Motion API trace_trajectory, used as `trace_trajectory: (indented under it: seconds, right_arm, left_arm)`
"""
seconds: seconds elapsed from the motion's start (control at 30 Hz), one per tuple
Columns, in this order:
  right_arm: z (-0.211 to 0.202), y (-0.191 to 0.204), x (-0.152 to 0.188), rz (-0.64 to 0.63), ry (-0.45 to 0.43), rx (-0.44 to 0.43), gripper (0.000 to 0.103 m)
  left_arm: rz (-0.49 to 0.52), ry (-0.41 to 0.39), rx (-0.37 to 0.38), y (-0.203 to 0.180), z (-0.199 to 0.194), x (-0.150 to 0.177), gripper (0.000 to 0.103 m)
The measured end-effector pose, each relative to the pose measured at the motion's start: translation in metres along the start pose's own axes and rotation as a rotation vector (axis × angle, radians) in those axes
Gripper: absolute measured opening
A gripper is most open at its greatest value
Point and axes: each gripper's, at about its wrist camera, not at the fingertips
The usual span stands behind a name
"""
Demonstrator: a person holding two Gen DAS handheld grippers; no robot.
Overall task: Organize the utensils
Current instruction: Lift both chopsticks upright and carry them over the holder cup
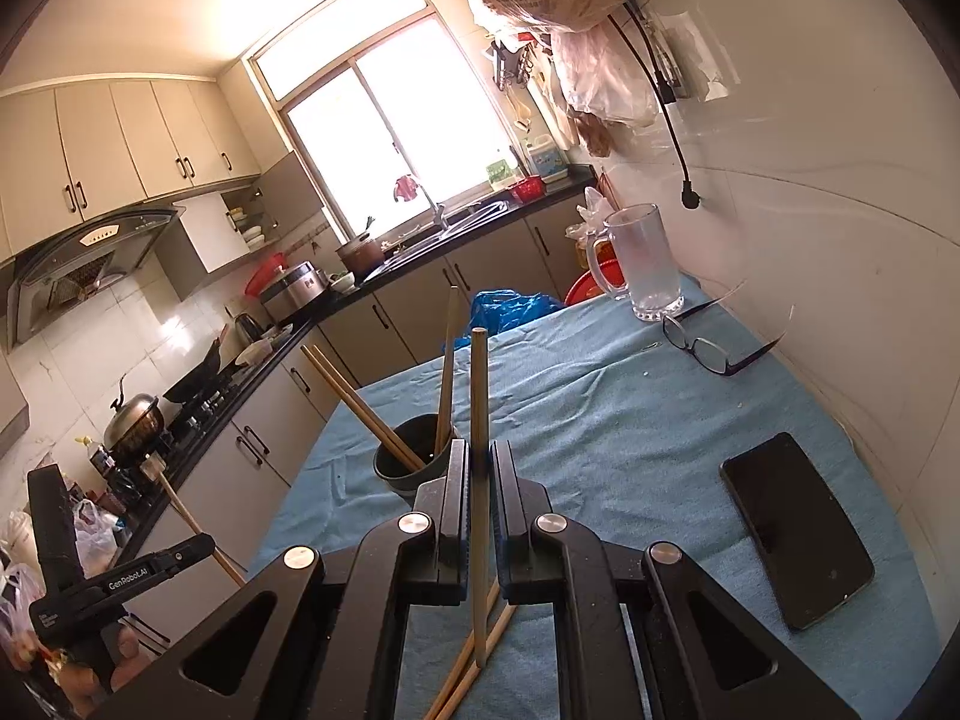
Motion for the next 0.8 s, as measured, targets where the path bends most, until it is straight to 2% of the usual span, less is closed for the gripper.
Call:
trace_trajectory:
  seconds: [0.8]
  right_arm:
    - [-0.014, 0.004, -0.007, -0.001, -0.027, -0.027, 0.007]
  left_arm:
    - [0.044, -0.021, 0.027, -0.023, -0.011, -0.01, 0.006]
Point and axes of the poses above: each gripper's, at about its wrist camera, not at the fingertips, and z roughly the way its jaws point, y to its left, x to its underside, and after that the axes turned 15 degrees about x, right-handed
